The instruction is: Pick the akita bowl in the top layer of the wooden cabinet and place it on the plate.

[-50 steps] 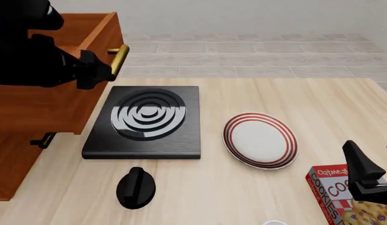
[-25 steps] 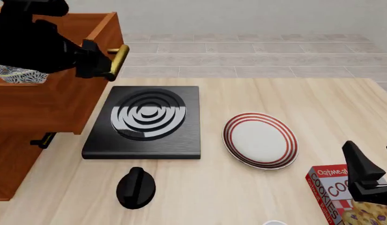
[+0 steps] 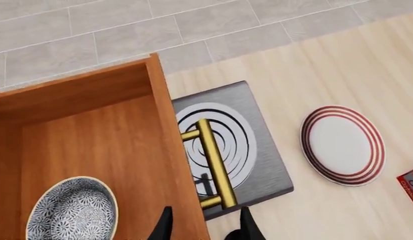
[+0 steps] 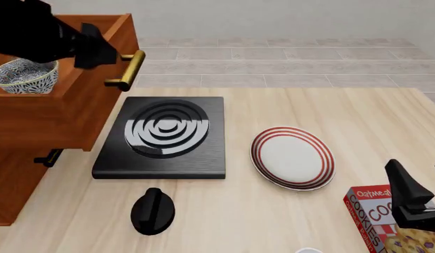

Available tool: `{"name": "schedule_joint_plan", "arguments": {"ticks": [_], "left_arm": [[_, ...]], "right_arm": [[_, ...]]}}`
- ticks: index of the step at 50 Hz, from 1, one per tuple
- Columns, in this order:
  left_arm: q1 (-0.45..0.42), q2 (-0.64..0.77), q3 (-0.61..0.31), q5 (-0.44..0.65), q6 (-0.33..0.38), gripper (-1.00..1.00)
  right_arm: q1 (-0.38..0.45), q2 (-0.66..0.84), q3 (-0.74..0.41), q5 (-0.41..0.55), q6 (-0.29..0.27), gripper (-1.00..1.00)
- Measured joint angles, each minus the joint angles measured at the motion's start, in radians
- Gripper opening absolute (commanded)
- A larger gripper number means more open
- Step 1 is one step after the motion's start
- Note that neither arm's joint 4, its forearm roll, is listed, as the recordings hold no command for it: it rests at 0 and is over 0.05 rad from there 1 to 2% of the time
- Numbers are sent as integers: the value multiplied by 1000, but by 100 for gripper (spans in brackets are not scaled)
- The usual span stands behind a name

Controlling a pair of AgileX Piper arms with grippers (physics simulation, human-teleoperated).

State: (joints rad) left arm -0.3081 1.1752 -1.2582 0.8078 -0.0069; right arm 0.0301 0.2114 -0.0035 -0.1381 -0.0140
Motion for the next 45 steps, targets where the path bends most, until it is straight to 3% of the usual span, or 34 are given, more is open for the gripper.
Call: {"name": "schedule_joint_plan", "arguments": {"ticks": [45], "left_arm": [[262, -35, -104, 98, 80, 100]], "right_arm": [[2, -38, -6, 29, -8, 100]]}}
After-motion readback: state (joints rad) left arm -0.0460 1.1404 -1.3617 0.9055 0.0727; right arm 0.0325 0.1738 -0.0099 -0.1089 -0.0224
